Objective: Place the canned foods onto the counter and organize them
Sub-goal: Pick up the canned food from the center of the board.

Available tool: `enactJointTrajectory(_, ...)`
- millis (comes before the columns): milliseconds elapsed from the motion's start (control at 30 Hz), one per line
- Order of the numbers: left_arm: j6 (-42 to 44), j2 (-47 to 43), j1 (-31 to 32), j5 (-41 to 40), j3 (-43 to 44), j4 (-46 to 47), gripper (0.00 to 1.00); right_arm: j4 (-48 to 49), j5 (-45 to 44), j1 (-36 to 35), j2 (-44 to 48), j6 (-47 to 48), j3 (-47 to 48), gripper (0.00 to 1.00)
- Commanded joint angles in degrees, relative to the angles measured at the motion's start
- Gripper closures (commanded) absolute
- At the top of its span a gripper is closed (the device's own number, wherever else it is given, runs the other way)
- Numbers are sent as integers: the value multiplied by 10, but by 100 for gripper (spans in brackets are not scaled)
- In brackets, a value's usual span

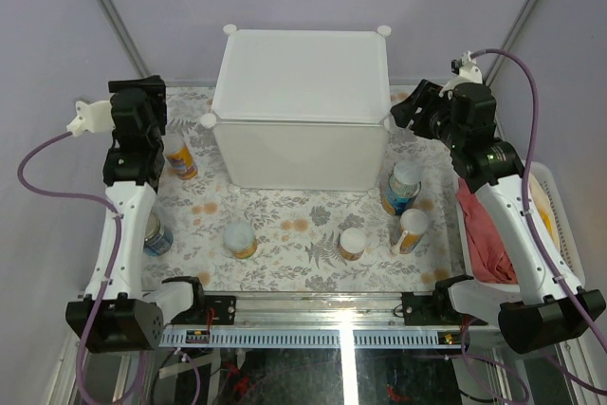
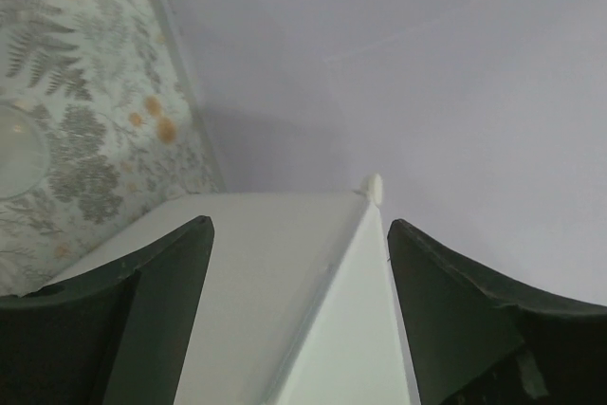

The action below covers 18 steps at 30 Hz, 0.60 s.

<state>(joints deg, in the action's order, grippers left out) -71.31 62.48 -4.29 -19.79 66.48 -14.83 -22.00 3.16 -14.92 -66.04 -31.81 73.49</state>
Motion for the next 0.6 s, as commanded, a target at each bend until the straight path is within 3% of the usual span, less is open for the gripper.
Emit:
enactJointTrajectory(0, -41, 52, -2, -101, 72, -166, 25, -5, -27, -3, 8, 30, 39, 33)
enactJointTrajectory(100, -61, 101, -2, -134, 137, -268, 19, -11, -31, -4, 4, 34, 47, 33)
enactJointTrajectory(267, -106, 213, -3, -164, 277, -451, 0, -16, -33, -4, -1, 34, 47, 33)
enactJointTrajectory(500, -174, 396, -29, -104, 478, -679, 0, -7, -29, -4, 7, 26, 17, 33)
enactJointTrajectory(567, -165, 426, -35, -82, 490, -684, 0, -3, -29, -3, 10, 24, 7, 33)
